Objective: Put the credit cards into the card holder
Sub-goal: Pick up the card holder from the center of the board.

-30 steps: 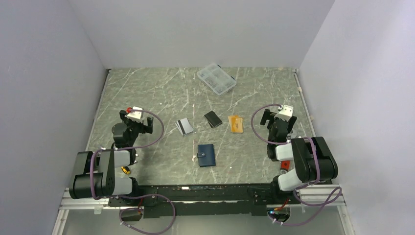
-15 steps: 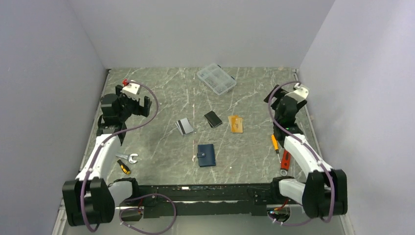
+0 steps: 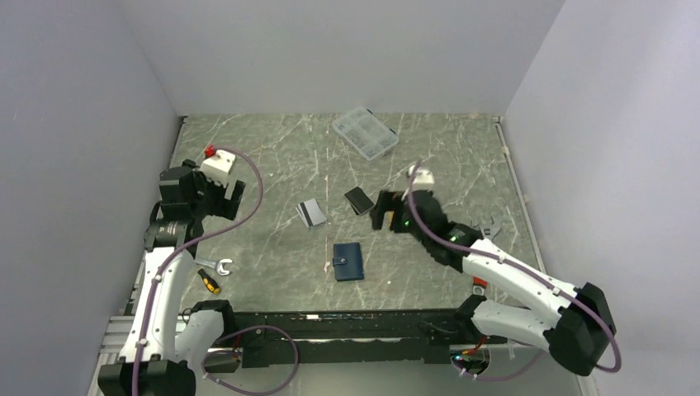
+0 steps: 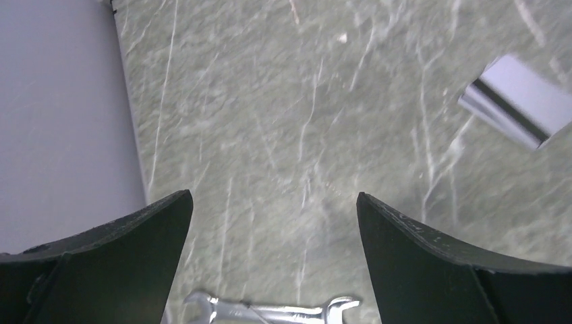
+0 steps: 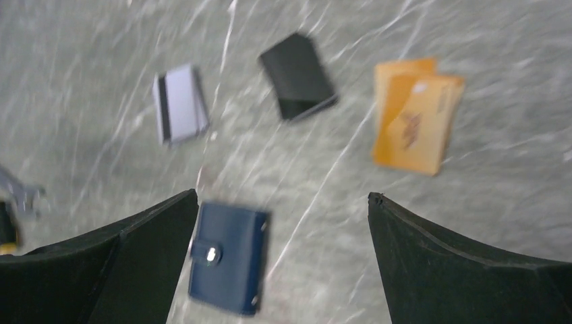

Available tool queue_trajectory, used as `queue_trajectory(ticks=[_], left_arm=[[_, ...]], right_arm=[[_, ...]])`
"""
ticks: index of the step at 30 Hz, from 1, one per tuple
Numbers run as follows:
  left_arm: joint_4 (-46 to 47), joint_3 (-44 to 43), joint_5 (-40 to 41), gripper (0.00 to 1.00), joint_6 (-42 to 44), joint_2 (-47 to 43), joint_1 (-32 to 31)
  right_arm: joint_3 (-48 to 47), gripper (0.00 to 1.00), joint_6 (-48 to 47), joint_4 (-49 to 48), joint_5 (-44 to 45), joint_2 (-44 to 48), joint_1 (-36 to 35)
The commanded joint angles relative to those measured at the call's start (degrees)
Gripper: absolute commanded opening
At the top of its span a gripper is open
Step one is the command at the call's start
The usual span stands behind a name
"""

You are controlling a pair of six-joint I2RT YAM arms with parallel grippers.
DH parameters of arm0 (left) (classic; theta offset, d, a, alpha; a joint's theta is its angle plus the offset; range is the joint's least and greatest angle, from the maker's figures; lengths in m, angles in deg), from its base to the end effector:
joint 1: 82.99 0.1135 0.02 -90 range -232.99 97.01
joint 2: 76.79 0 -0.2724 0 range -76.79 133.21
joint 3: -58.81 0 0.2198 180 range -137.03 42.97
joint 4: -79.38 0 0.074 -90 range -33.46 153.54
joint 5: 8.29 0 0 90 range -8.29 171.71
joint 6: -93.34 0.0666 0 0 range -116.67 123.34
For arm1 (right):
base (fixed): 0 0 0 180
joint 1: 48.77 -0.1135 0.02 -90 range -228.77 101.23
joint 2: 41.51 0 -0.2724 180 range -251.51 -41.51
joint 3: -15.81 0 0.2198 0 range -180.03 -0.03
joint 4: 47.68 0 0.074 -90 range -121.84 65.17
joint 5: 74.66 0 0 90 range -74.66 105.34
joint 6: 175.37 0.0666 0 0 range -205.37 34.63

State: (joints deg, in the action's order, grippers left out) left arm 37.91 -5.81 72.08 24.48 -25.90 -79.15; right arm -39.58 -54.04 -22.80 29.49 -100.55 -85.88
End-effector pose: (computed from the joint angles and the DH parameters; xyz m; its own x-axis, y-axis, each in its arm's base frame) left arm 0.1856 0.0013 0.3120 -0.4037 0.3293 -0.8536 0.2437 0.9380 0.2466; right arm 0.1860 0.1203 0.2669 -0.5405 0.2233 -0.8112 -0.1554 0.9211 0.3571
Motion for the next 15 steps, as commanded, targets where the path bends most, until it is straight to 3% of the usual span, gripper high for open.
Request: queue_trajectory(ticks=[1,8,15], left_arm=[[-6.8,1.3,6.7,0.99,7.3,-2.0,-0.4],[-10.9,-0.4,13.5,0.99,8.4,-1.4,0.1],[-13.5,-0.7,3.2,0.99,8.9,-2.4,0.0]], right_arm=[[-1.3,1.0,5.3,8.0,12.5,-2.1,-14.7],[-8.5,1.0,11.9,15.3,21.8,-15.9,-32.8],[-13.2,1.0,15.1,15.6,23.4,-26.8,-39.8]])
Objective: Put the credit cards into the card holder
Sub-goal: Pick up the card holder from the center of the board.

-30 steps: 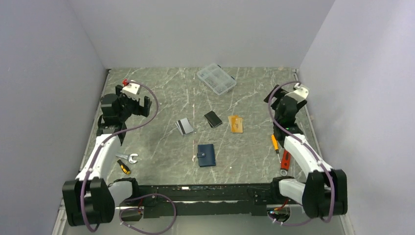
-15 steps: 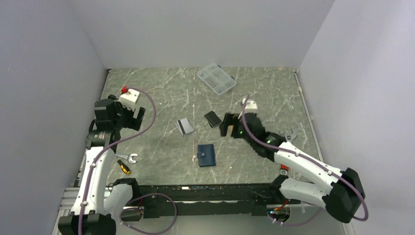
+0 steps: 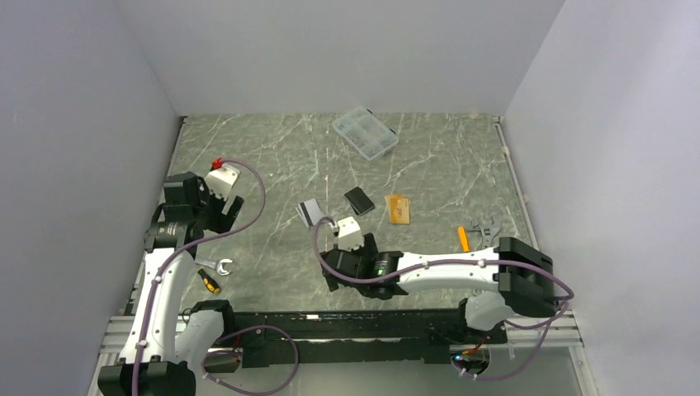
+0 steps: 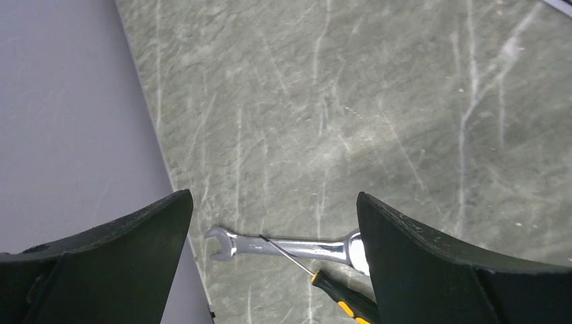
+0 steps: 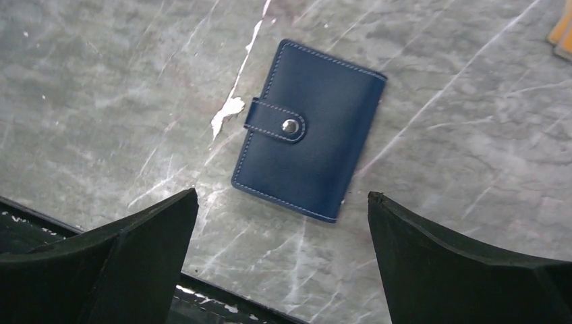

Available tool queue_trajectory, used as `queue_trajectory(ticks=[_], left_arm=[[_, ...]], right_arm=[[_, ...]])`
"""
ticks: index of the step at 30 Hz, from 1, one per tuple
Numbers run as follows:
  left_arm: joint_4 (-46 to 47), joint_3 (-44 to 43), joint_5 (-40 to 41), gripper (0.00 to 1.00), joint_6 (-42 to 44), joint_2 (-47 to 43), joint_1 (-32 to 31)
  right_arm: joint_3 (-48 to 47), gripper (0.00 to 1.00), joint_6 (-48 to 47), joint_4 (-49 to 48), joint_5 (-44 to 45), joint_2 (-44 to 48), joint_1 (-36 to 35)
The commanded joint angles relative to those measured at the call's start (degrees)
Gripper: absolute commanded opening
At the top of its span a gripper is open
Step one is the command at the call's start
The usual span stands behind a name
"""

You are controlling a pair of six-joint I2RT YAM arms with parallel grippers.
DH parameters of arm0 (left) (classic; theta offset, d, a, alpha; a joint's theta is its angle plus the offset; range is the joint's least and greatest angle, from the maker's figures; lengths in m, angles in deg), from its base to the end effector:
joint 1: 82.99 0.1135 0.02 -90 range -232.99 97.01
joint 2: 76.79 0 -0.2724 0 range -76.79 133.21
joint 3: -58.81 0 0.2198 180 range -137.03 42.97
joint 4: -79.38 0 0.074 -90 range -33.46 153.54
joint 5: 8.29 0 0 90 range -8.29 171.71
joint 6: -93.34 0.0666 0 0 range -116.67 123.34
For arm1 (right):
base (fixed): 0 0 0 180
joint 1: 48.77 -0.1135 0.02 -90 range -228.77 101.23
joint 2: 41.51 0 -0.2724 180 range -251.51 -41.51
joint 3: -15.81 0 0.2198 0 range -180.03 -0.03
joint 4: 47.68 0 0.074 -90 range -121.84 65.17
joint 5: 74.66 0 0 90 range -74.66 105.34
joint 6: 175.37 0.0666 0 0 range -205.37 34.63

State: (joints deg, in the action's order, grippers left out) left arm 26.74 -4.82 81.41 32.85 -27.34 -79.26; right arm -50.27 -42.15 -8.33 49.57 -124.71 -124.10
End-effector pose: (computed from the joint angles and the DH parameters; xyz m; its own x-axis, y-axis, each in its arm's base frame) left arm 0.1658 0.0105 0.2869 -0.5702 0.4564 -0.6831 0.2527 0.8886 0.3829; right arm 0.1044 0.2508 0.2117 -0.6477 -0.2384 -0.7236 -0.3810 0.9239 0.0366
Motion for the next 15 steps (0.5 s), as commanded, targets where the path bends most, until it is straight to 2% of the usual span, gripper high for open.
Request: queue_trajectory(ticks=[1,4,7,12,15], left_arm=[[-3.1,-2.4,-7.8,0.99,-0.6,-0.5,0.0],[-7.3,-5.2,-13.1,0.99,-2.5,3.1,-1.5],[-9.2,-6.3,-18.6,0.99,-4.5,5.2,-4.1],[-7.3,-6.0,-23.1,0.99,-9.4,8.4,-13.0],[-2.2,-4.0,-26.2,0.99,-14.1,9.7,-17.9]], right_arm=[[-2.4,1.0,3.5,0.6,2.9,-3.6,-1.6],[-1.7,0.99,3.6,-1.7,2.3,-5.5,-1.4],[1.8,0.96,3.2,-6.7,-1.5,-3.0,1.1],[10.0,0.88,2.8,-15.6,-10.5,4.5,7.4],[13.8,0.84,2.7,-20.2,-16.3,6.6,10.6]])
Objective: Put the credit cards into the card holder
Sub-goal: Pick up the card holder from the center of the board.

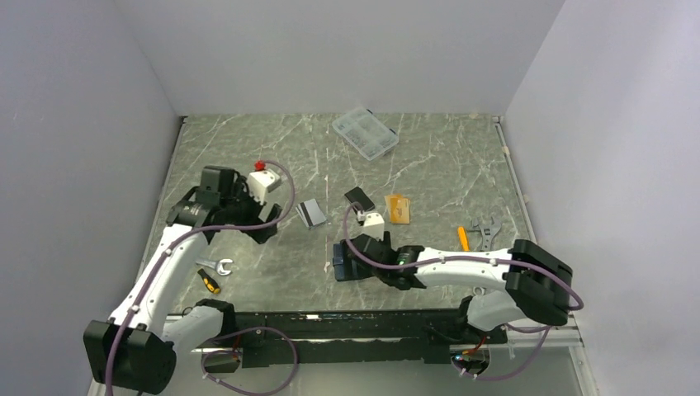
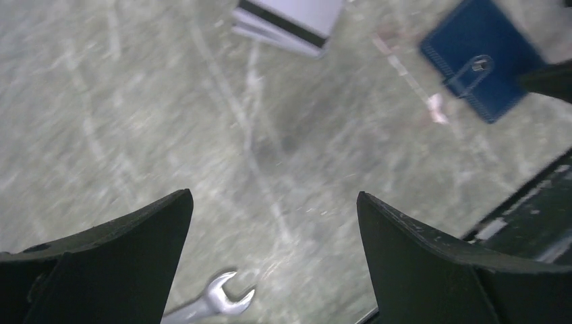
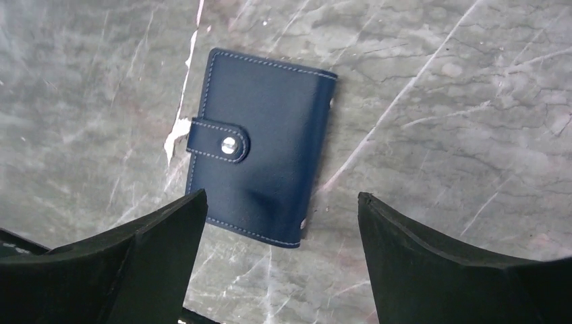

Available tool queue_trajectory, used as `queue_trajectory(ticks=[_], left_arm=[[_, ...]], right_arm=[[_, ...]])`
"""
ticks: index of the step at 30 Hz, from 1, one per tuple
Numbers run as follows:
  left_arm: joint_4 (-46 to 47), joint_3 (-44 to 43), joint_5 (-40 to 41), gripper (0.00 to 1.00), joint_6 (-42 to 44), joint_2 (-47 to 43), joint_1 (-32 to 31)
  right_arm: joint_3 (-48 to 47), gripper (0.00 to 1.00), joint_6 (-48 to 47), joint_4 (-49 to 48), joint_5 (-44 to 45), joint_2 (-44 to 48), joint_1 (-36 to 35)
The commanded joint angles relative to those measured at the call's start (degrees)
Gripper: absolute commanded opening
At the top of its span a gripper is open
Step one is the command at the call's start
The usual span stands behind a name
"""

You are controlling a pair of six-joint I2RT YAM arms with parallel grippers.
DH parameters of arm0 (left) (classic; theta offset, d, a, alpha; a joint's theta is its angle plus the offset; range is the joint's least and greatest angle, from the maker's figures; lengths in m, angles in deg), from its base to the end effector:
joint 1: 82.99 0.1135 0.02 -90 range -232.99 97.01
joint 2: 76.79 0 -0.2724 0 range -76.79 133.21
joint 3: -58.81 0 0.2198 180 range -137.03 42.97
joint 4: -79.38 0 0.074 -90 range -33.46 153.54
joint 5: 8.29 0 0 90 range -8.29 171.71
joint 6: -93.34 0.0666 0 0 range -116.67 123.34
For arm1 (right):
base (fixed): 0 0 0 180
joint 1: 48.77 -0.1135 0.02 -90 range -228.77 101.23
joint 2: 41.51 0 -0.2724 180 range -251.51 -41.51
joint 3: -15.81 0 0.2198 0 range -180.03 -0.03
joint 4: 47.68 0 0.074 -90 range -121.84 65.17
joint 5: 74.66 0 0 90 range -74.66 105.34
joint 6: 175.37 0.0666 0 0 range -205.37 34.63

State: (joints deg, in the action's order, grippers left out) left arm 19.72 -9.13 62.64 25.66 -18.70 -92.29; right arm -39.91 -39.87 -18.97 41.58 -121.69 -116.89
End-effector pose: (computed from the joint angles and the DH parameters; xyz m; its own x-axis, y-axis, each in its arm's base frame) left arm 0.1751 -0.0507 0.2777 -0.5604 0.4555 -0.6918 0.6201 0.7844 0.0142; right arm 0.1219 0.2245 0.1839 -0.7323 -0.1068 -0.6726 -0.3014 0.9364 0.1795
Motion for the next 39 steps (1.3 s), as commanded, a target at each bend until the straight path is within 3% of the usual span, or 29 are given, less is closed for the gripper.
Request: queue_trajectory(ticks=[1,4,10,18,25,39], left_arm=[[7.1,1.5,-9.0,0.99,-8.1,0.9,-6.3],[13.0,3.9,-10.6,0.99,-10.1,1.9,-12.2],[15.4,2.3,-10.1,0.99,-8.2,12.2,-22.0],[21.0,2.3,-7.2,0.96,-5.9,22.5,-27.5],[24.7,0.4,-9.9,0.82,-14.7,30.2,-28.9],[31.2,1.1,-15.7,0.42,-24.6,42.1,-30.2]], right_arm=[[4.3,0.83,0.7,-10.7,-10.0,4.1,4.3],[6.9,0.79,1.3,-14.0,-14.7,5.0,6.9],[10.9,0.73,3.2,-19.1,-21.8,4.2,12.0],[15.5,0.68,6.3,-26.1,-25.8,2.5,15.9],[19.1,0.65,9.5,-33.6,-30.0,-0.7,17.9],[26.6,0.58,15.1,-48.8,-34.3,-2.0,20.5]])
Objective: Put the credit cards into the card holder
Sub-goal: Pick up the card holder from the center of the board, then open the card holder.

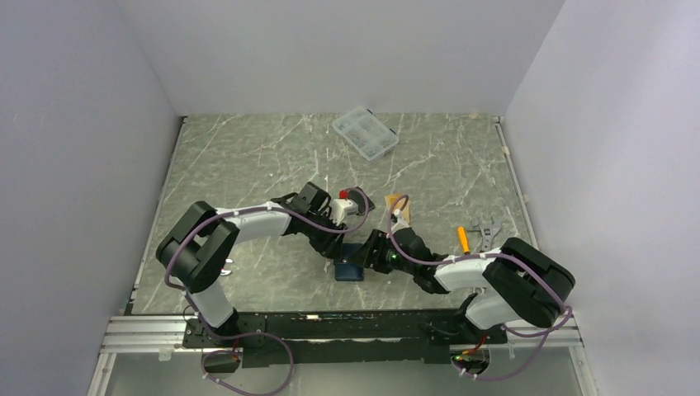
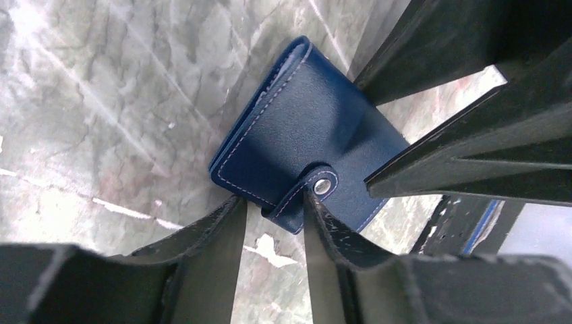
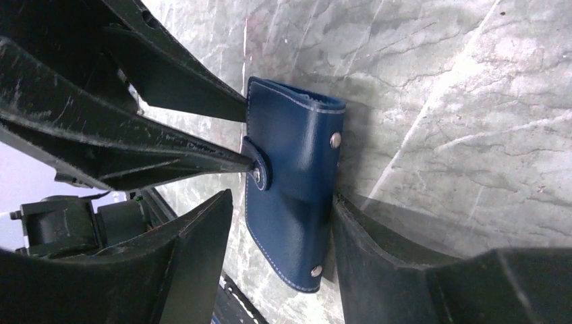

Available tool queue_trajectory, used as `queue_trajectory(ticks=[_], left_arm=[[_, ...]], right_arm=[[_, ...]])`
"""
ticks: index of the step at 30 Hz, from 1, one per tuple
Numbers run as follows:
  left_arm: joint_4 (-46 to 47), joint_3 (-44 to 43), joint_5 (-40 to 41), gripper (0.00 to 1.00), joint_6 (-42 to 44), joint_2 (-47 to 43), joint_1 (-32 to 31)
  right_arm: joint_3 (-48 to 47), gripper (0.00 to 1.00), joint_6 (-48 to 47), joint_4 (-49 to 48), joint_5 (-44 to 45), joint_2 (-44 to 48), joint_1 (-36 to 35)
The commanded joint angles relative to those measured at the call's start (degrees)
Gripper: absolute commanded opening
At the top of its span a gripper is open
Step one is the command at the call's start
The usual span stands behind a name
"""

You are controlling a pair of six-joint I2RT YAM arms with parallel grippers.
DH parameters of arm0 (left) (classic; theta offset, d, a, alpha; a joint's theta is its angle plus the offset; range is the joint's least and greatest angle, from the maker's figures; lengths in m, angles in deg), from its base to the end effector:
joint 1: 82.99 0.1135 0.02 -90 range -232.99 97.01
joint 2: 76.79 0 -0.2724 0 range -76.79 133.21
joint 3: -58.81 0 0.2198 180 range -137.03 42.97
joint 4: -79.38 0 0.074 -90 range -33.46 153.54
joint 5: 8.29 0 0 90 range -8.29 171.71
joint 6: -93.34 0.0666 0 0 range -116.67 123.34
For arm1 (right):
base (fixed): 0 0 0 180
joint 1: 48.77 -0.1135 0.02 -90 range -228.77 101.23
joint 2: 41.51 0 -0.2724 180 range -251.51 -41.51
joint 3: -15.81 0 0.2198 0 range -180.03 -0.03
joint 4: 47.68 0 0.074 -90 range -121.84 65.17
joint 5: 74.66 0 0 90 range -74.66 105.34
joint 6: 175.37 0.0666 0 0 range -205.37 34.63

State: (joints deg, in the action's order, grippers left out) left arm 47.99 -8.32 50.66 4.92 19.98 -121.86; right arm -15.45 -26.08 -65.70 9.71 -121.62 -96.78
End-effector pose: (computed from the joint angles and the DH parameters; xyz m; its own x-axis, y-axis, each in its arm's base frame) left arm 0.2172 -0.2192 0.1606 -0.6607 0.5629 -0.4966 0.7506 0.4949 -0.4377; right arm 0.1546 0.1815 0.1445 -0.8595 0.3240 -0.3953 -0.1118 0.6355 0.7639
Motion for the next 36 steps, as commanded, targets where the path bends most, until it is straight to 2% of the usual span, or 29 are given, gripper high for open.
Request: queue_trajectory(ticks=[1,5,7,9,10,14,17,20,24,30,36], left_arm=[[3.4,0.5,-4.1,0.39,-4.2,3.5,-0.6],[6.2,2.2,-6.7,0.3,-5.8,2.8,0.3],[7.6,3.2,-8.2,0.26,-6.5,2.4,0.8],[8.4,3.7,-9.7,0.24,-7.0,2.0,1.2],[8.6,3.9,-10.3,0.24,-7.2,1.5,1.5],[8.2,4.0,-13.0,0.27,-6.9,-0.9,2.5],[4.4,2.5,-14.7,0.4,-3.9,-3.2,3.1],[-0.8,0.8,-15.1,0.52,2.5,-8.3,3.9],[-6.5,-0.6,-9.3,0.66,11.1,-17.8,4.1],[-13.3,-3.4,1.6,0.67,17.3,-24.5,2.2],[-21.7,-8.2,13.5,0.65,21.5,-30.9,-3.3]], right_arm=[[2.4,0.57,1.3,-3.5,-3.2,-2.2,0.5],[3.8,0.54,1.9,-8.9,-5.3,-2.6,1.5],[4.7,0.5,2.4,-11.5,-6.0,-2.9,1.8],[4.8,0.41,2.6,-12.3,-6.2,-3.2,2.1],[4.7,0.32,2.5,-12.5,-6.5,-3.4,2.2],[4.0,0.1,2.4,-13.4,-7.6,-4.1,2.6],[3.9,0.0,2.2,-13.5,-9.0,-2.6,3.6],[3.7,0.0,0.7,-10.0,-9.6,2.4,4.2],[0.6,0.0,-4.6,4.4,-7.7,12.7,4.2],[-8.1,0.0,-10.2,25.6,-3.5,21.4,4.2],[-17.0,0.0,-11.8,35.6,-2.6,22.8,4.1]])
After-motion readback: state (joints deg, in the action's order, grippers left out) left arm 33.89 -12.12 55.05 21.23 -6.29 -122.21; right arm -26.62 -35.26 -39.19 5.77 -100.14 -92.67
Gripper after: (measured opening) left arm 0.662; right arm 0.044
